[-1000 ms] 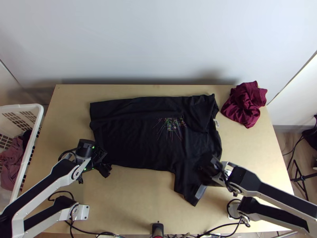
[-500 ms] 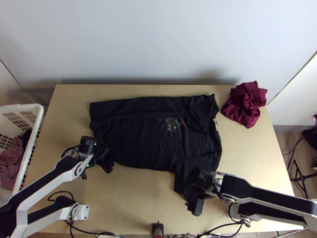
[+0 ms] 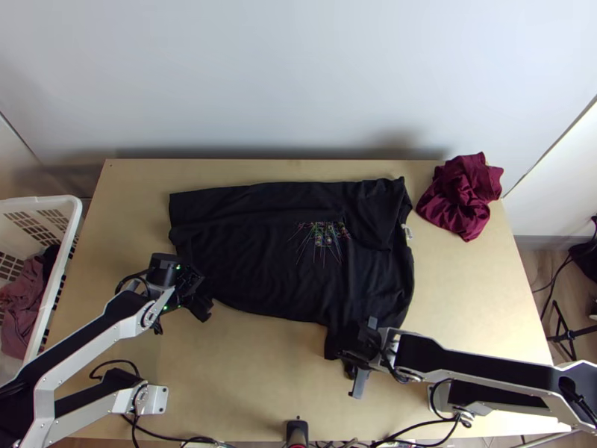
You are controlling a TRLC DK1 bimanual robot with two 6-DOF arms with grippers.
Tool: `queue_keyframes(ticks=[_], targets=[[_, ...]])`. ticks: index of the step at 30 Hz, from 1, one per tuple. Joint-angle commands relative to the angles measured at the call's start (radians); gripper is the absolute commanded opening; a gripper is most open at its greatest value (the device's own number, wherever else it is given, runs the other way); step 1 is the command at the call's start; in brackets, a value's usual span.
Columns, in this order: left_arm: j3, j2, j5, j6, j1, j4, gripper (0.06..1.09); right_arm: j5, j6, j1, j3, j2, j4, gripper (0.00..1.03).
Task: Fold the t-shirt
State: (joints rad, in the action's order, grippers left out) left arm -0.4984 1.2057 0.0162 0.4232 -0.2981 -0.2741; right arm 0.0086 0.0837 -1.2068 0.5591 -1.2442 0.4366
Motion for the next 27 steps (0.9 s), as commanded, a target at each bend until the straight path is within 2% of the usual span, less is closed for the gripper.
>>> queue_keyframes(ticks=[1, 2, 3, 10, 13, 21, 27], targets=[[-0.008, -0.031, -0.001, 0.032, 0.033, 0.004, 0.37, 0.064, 0.016, 0.006, 0.010, 0.000, -0.049, 0.03], [-0.011, -0.041, -0.001, 0.040, 0.034, 0.006, 0.17, 0.068, 0.022, 0.013, 0.013, 0.012, -0.045, 0.03], [-0.017, -0.052, -0.001, 0.040, 0.037, 0.010, 0.10, 0.076, 0.030, 0.021, 0.016, 0.025, -0.042, 0.03], [-0.101, -0.129, 0.001, 0.002, 0.106, 0.027, 0.10, 0.120, 0.091, 0.082, 0.101, 0.147, 0.068, 0.03], [-0.155, -0.143, 0.001, -0.011, 0.132, 0.001, 0.10, 0.125, 0.133, 0.154, 0.193, 0.193, 0.109, 0.03], [-0.259, -0.090, -0.001, -0.024, 0.136, -0.007, 0.10, 0.122, 0.344, 0.426, 0.430, 0.134, 0.077, 0.03], [-0.394, 0.040, -0.007, -0.024, 0.148, -0.011, 0.10, 0.093, 0.435, 0.553, 0.504, 0.038, 0.008, 0.03]])
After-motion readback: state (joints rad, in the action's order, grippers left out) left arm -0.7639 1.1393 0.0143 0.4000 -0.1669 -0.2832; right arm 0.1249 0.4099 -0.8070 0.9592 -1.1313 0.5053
